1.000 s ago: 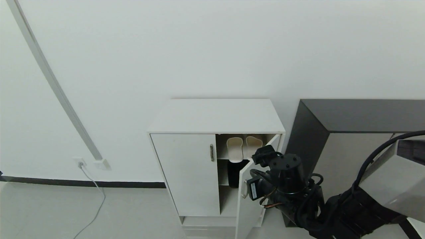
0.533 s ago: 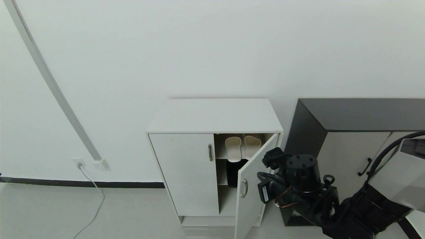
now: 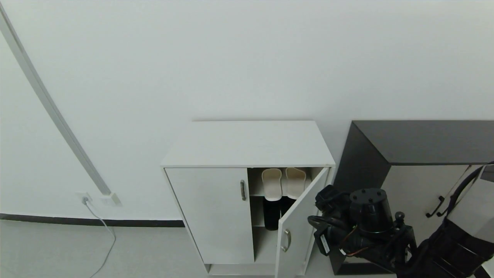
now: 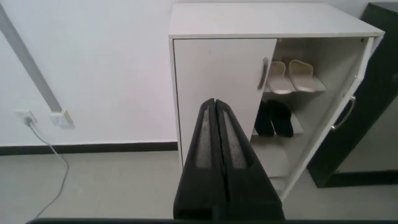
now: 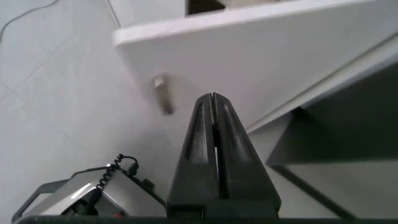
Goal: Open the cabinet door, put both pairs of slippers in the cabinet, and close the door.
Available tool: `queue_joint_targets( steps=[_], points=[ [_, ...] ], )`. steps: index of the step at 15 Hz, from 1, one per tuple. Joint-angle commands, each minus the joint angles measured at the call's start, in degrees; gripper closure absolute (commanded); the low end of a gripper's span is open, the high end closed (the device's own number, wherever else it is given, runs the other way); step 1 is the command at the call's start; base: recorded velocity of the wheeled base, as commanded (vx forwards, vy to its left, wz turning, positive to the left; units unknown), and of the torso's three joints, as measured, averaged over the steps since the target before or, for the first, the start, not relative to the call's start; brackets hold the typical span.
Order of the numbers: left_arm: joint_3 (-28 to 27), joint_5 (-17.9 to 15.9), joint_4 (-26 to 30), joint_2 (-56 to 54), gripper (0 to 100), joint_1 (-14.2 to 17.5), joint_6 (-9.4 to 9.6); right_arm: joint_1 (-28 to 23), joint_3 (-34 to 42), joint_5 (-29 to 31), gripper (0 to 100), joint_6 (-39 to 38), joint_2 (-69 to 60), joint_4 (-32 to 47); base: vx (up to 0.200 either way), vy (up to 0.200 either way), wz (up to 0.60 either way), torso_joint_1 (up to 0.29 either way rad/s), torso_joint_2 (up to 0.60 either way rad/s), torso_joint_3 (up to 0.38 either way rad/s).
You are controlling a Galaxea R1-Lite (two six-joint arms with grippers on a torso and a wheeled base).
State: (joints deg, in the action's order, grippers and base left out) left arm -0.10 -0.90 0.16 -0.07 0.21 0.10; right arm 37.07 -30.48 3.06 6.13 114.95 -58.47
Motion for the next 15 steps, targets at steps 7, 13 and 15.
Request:
queue_joint_targets(
  steps=[7,13,15],
  points=[
    [0.0,0.0,0.0,0.1,100,0.0,-0.10,-0.3,0.9,-1.3,100,1.3,0.5,-0.2,0.000,0.000,0.00,0.000,0.00,0.000],
    [0.0,0.0,0.0,0.1,100,0.0,-0.10,-0.2,-2.7,-1.2,100,-0.9,4.5,-0.5,0.000,0.000,0.00,0.000,0.00,0.000],
    [0.0,0.0,0.0,0.1,100,0.0,-0.10,-0.1,-4.2,-1.1,100,-3.1,5.5,-0.5,0.000,0.000,0.00,0.000,0.00,0.000]
  ],
)
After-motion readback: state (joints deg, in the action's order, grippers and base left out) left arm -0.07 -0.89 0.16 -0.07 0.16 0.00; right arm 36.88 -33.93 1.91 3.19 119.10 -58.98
